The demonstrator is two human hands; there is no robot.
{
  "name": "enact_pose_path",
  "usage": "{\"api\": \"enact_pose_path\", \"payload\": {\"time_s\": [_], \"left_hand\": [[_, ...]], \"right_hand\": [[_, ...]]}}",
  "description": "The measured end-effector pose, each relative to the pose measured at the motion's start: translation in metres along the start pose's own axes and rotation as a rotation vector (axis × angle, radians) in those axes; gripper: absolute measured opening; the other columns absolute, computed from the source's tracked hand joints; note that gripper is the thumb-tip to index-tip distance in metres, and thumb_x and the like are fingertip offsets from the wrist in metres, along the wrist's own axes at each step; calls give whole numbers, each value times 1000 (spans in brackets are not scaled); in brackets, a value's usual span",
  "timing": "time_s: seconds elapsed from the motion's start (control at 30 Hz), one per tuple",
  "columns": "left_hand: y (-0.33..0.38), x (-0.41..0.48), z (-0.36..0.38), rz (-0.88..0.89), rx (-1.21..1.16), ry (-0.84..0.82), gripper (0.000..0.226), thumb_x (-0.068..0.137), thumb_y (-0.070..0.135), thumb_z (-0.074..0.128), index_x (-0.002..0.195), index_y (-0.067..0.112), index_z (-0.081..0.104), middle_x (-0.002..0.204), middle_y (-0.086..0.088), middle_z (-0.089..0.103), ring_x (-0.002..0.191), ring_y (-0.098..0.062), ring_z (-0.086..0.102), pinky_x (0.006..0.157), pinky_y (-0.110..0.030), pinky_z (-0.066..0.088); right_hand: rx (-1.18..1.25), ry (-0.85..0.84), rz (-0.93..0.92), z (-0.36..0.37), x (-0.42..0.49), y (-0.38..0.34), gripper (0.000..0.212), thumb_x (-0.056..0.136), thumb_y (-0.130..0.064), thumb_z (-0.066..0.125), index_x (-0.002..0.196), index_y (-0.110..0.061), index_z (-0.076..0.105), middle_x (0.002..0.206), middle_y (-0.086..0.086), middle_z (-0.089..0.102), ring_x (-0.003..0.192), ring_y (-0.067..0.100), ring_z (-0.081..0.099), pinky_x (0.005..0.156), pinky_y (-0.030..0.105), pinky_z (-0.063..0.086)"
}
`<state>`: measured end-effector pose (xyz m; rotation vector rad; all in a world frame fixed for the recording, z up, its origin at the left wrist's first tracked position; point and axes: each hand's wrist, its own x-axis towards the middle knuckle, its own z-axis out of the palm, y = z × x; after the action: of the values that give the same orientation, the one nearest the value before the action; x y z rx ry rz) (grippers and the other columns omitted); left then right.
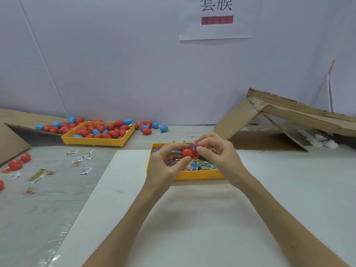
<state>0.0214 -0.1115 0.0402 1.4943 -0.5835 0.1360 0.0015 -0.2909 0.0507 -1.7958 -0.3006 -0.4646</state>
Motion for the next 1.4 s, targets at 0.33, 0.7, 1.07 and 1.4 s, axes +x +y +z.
{"api": "enact_pose_path", "payload": {"time_s": [0.33, 0.7, 1.07, 1.4], "left_hand": [[-5, 1, 0, 63, 66, 27, 32, 85, 1, 77, 107, 24, 73, 107, -4, 70, 90, -12, 72, 74, -20, 57], [-3, 0, 0, 61, 26, 44, 32, 86, 0, 76, 104, 27, 72, 106, -4, 70, 88, -10, 72, 69, -17, 56], [-8, 5, -6, -50, -105, 98, 27, 87, 7, 76, 105, 27, 74, 98, 5, 77, 92, -18, 75, 70, -22, 58], [-10, 6, -8, -102, -299, 80, 24, 80, 21, 81, 103, 28, 78, 101, -3, 78, 96, -28, 75, 79, -28, 60]], "right_hand": [[96, -39, 49, -2, 1, -1, 24, 87, -27, 58, 92, -13, 76, 109, -1, 61, 88, 6, 57, 70, 21, 46], [51, 25, -3, -1, 1, -2, 22, 88, -27, 56, 86, -15, 74, 103, 3, 60, 83, 4, 57, 71, 21, 46], [-58, 53, -93, 1, -2, 3, 15, 89, -21, 57, 92, -22, 72, 95, -4, 64, 85, 10, 59, 72, 21, 48], [-121, 201, -247, 10, -7, 4, 13, 92, -7, 67, 99, -13, 76, 96, 0, 68, 83, 23, 65, 72, 44, 56]]}}
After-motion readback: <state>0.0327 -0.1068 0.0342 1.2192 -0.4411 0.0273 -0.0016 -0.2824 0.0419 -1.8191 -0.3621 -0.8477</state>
